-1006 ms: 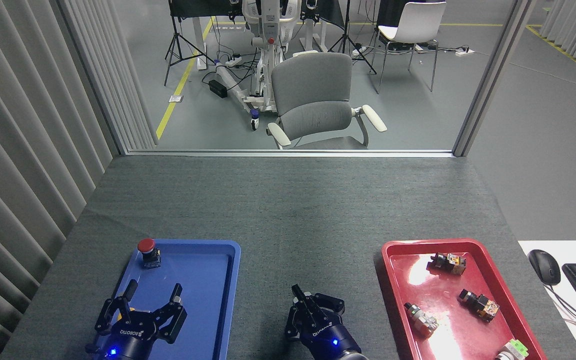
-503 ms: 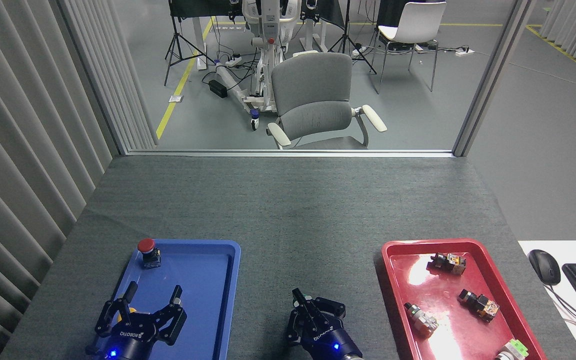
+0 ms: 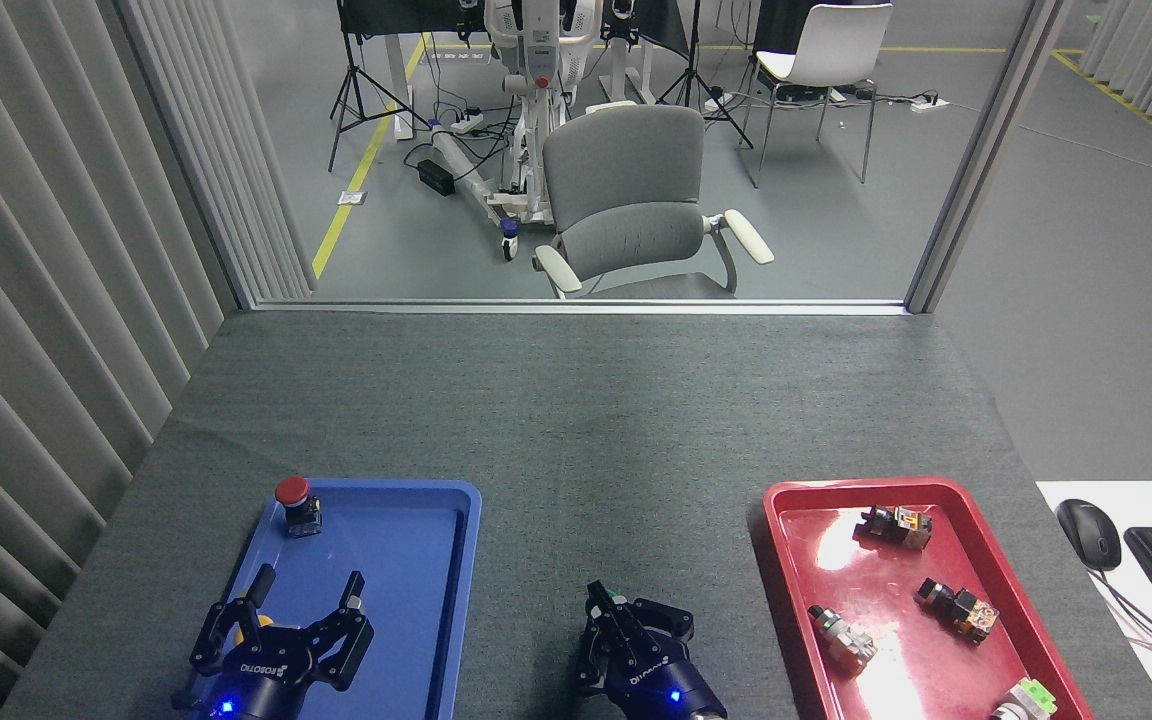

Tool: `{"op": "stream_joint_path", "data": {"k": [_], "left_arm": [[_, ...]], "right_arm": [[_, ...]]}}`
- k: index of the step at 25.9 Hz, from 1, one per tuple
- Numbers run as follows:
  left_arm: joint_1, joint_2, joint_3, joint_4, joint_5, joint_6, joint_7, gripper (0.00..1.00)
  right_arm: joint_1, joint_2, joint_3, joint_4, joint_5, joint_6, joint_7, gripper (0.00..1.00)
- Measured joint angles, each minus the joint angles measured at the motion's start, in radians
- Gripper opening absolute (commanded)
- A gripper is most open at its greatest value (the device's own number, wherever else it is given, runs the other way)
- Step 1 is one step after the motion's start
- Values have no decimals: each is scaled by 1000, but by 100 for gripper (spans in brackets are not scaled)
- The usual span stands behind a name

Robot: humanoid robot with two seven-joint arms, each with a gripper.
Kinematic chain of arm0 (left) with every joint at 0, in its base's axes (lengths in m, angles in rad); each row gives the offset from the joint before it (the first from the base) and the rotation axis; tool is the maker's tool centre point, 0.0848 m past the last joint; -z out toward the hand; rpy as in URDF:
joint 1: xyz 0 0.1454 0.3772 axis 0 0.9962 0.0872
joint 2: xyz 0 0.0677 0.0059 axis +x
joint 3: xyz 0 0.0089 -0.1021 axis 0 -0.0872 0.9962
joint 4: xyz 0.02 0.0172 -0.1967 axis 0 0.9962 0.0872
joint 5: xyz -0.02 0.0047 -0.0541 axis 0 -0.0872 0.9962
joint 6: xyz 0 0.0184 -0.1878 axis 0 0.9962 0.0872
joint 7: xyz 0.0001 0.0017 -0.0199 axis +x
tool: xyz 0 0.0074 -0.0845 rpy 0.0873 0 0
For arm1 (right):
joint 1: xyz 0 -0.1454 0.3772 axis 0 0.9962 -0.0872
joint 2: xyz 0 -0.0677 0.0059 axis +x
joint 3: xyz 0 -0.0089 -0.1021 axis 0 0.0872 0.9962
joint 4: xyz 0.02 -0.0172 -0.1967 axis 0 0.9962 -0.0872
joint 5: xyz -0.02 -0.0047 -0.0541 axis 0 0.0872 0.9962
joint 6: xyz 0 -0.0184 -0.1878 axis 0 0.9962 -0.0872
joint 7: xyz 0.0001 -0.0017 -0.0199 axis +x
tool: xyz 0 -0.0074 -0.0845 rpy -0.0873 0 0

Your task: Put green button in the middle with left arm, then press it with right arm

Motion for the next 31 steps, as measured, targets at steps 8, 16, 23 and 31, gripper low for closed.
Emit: {"op": "stream_joint_path", "data": {"k": [8, 16, 23, 31], "left_arm": [[6, 4, 4, -12, 0, -2, -1, 99], [-3, 6, 8, -8, 1, -3, -3, 99], [-5, 7, 9, -7, 7, -1, -4, 99], [-1, 7, 9, -8, 9, -3, -4, 99]], "right_arm": [[-1, -1, 0, 24, -1, -1, -16, 0], [1, 0, -3, 33, -4, 14, -30, 0], [-1, 6, -16, 25, -13, 64, -124, 0], [-2, 10, -20, 13, -39, 100, -175, 0]]}}
